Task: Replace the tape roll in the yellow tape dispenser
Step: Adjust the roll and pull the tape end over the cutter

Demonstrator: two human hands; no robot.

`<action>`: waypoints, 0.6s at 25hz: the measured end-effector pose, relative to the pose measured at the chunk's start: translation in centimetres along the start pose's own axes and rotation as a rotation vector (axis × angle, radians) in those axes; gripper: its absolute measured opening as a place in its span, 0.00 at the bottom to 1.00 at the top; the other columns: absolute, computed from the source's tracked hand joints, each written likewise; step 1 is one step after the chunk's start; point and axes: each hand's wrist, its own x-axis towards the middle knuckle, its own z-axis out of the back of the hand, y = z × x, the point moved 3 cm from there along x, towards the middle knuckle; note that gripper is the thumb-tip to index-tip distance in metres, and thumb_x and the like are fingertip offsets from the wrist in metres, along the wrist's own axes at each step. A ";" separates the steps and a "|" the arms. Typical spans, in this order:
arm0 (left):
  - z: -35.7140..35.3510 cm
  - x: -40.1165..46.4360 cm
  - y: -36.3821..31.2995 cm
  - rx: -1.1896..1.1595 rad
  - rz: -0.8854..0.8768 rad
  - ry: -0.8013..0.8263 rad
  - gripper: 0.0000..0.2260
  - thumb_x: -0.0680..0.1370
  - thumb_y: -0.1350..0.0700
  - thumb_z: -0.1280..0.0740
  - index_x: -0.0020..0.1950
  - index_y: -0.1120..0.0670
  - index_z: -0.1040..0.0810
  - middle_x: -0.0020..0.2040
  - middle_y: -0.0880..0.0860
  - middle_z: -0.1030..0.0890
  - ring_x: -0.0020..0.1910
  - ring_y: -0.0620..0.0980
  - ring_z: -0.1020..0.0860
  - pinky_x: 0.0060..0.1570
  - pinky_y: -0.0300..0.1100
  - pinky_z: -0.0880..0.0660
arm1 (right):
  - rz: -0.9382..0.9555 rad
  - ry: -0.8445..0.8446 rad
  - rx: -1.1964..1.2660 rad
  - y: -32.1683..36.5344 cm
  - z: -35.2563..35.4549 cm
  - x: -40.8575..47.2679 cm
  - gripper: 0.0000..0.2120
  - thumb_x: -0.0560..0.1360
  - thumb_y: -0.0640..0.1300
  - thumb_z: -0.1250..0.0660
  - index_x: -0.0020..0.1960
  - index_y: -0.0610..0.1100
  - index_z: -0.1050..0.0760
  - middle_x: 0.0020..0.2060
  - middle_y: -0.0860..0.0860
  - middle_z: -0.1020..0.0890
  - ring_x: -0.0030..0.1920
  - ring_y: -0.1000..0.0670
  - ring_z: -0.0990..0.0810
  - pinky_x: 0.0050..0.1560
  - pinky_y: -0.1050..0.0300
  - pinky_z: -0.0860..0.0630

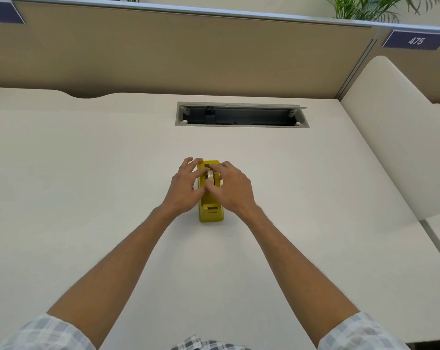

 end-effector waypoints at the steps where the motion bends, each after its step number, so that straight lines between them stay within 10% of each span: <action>1: 0.0 0.1 0.1 0.042 -0.011 0.013 0.19 0.78 0.53 0.35 0.70 0.50 0.28 0.76 0.50 0.38 0.77 0.50 0.49 0.71 0.59 0.42 | 0.025 -0.015 0.001 -0.1 0.1 -0.1 0.17 0.75 0.50 0.35 0.62 0.50 0.22 0.54 0.53 0.20 0.51 0.51 0.21 0.47 0.53 0.22; 15: 0.3 0.6 -0.1 0.004 -0.041 -0.038 0.20 0.72 0.51 0.26 0.62 0.51 0.22 0.72 0.50 0.30 0.76 0.49 0.45 0.70 0.57 0.41 | 0.102 -0.029 -0.036 -0.7 0.6 0.5 0.11 0.78 0.51 0.36 0.55 0.49 0.17 0.52 0.52 0.18 0.51 0.51 0.21 0.43 0.56 0.27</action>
